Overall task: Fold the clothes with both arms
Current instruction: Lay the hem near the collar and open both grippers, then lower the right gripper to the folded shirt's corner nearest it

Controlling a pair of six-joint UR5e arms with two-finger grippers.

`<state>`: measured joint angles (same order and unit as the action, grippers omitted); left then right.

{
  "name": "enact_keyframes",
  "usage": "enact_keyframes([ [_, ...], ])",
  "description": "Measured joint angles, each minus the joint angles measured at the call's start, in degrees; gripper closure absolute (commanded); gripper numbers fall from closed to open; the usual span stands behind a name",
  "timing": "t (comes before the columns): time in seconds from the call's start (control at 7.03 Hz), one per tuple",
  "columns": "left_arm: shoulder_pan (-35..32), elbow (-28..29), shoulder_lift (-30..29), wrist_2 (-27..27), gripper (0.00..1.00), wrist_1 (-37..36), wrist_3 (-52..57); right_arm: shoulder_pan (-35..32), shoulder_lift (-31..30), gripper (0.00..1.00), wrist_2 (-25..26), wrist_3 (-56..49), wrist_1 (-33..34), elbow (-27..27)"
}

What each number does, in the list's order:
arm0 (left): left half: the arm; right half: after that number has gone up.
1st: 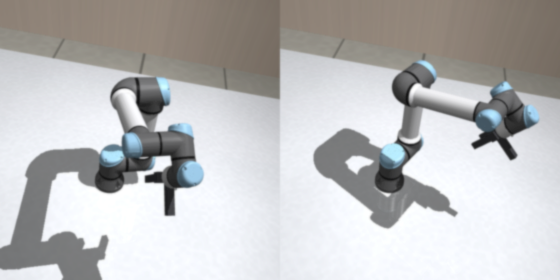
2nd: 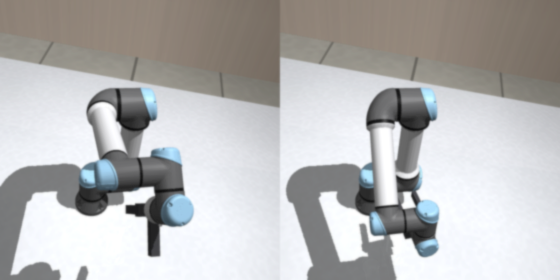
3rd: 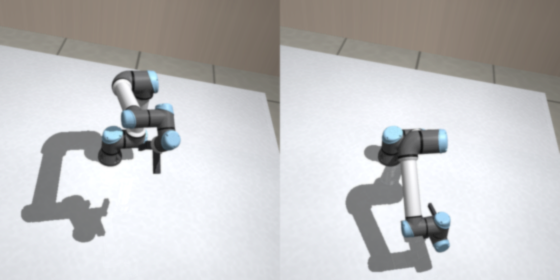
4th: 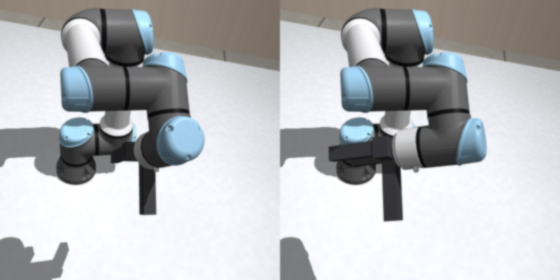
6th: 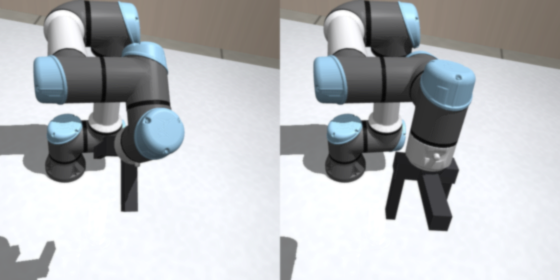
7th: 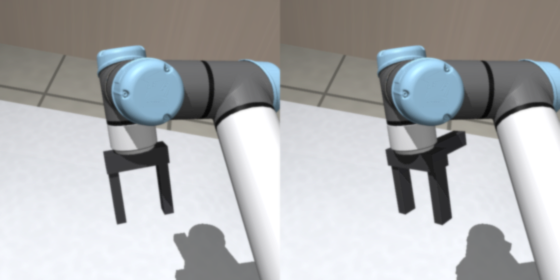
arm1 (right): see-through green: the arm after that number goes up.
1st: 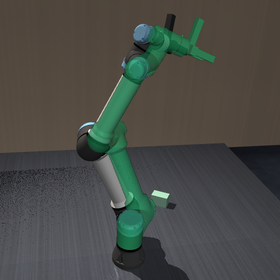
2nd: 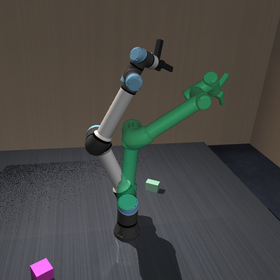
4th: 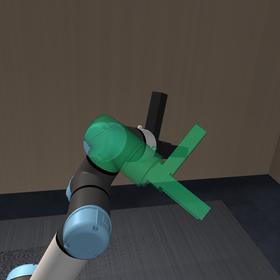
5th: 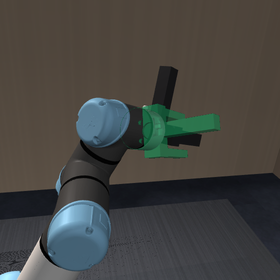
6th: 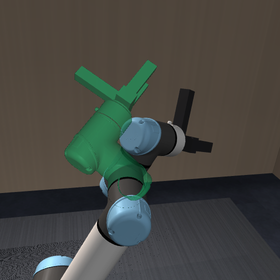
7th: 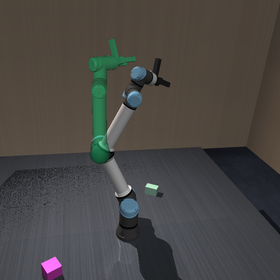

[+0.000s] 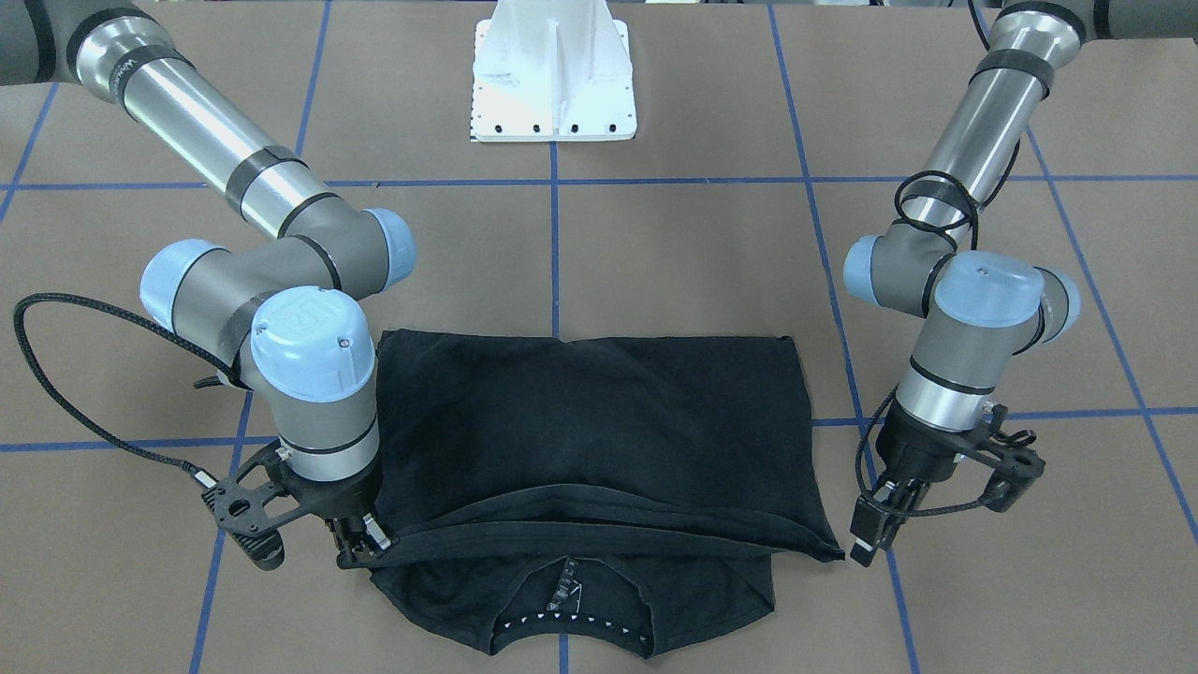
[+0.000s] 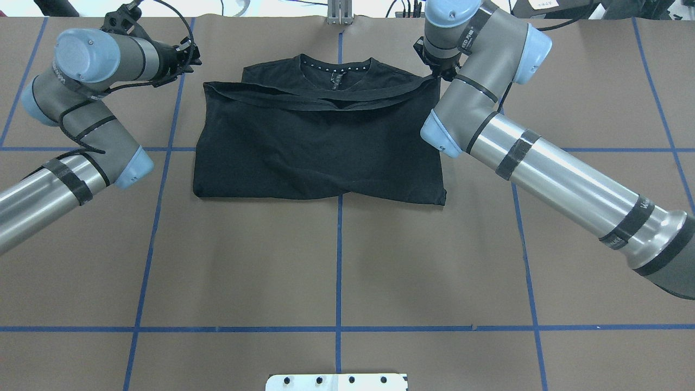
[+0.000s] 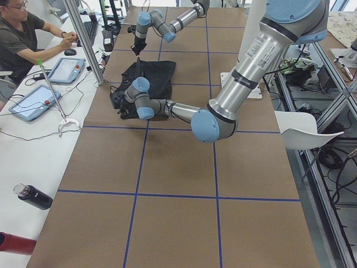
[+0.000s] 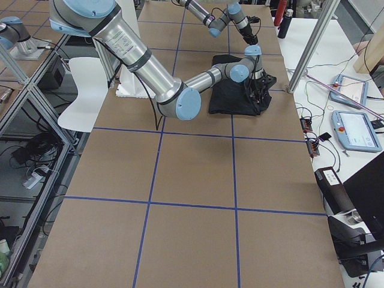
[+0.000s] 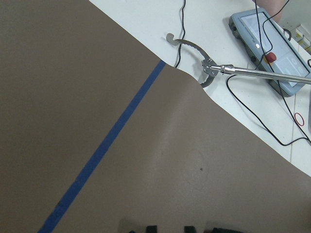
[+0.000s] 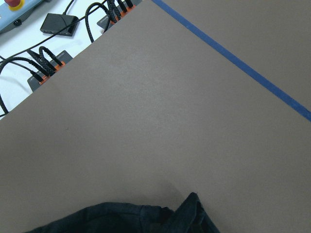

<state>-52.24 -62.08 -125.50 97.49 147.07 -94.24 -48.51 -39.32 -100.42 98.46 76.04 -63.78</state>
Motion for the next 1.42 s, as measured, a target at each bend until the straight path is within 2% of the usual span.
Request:
enact_keyframes([
  [0.28,-0.4,-0.8,-0.1,0.1,0.45,0.6,-0.1,0.9,-2.1,0.35,-0.4,2.6,-0.5,-4.7],
  [0.57,-0.8,-4.2,0.9,1.3,0.45,0.1,-0.1,5.3,-10.9,0.33,-0.4,6.8,-0.6,-17.1],
  [0.71,-0.9,-5.9,1.7,1.6,0.44,-0.1,-0.1,7.8,-17.1,0.25,0.0,7.8,-0.7,-24.9],
  [0.85,-0.9,-6.9,2.2,1.7,0.43,-0.1,-0.1,9.7,-21.5,0.25,0.6,8.8,-0.7,-30.5],
  [1.14,-0.9,-7.7,3.2,1.7,0.43,0.0,-0.4,12.6,-25.4,0.26,3.0,13.4,-0.7,-35.2],
  [1.42,-0.9,-9.0,4.6,1.4,0.42,0.1,-1.3,13.8,-26.2,0.26,4.0,18.0,-0.8,-35.4],
])
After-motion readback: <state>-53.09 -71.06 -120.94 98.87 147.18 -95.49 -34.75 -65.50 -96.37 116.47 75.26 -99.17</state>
